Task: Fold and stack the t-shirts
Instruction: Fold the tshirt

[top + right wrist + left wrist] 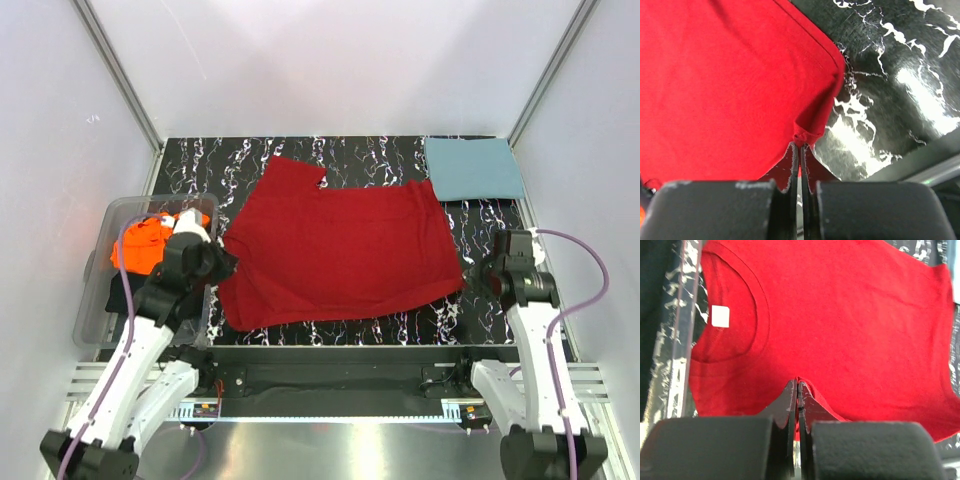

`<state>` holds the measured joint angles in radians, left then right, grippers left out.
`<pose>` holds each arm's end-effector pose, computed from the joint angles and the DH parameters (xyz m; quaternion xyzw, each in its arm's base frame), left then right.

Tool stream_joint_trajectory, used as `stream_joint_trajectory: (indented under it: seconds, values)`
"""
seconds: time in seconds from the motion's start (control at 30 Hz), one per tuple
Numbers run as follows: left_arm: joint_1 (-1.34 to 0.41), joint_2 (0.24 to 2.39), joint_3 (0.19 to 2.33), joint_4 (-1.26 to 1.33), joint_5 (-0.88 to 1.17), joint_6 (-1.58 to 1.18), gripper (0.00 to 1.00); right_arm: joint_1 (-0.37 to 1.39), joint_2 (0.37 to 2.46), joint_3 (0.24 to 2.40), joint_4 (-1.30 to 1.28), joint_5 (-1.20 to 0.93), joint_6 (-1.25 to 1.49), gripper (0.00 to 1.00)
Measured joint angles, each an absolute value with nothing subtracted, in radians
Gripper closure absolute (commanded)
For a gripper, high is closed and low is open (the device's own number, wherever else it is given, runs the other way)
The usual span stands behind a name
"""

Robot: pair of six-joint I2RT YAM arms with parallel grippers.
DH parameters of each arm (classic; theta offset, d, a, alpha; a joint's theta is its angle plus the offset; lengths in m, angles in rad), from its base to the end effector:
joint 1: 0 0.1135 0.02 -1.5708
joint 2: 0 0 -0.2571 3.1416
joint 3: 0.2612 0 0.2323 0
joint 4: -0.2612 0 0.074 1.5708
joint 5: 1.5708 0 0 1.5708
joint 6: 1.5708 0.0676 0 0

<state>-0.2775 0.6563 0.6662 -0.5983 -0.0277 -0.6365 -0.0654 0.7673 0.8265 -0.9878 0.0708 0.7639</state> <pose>0.1524 -0.0415 0.2540 -0.1638 0.8664 -0.1972 0.4286 0.1395 -0.0139 0.2519 0.3923 0.8634 0.0764 0.3079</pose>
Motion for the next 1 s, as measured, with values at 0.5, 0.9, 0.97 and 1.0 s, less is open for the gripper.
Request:
stream_joint_trajectory:
  seconds: [0.5, 0.9, 0.97, 1.0]
  values:
    - [-0.270, 1.097, 0.803, -0.513, -0.085, -0.498, 1.00, -0.065, 1.209, 0.756, -0.700, 0.118, 0.702, 1.00]
    - [-0.224, 1.233, 0.891, -0.472, -0.057, -0.371, 1.00, -0.079, 1.272, 0.782, -0.612, 0.157, 0.655, 1.00]
    - [-0.224, 1.242, 0.899, -0.460, -0.046, -0.353, 1.00, -0.079, 1.272, 0.782, -0.591, 0.139, 0.648, 1.00]
    - [-0.224, 1.248, 0.905, -0.455, -0.039, -0.344, 1.00, -0.079, 1.272, 0.782, -0.583, 0.132, 0.646, 1.00]
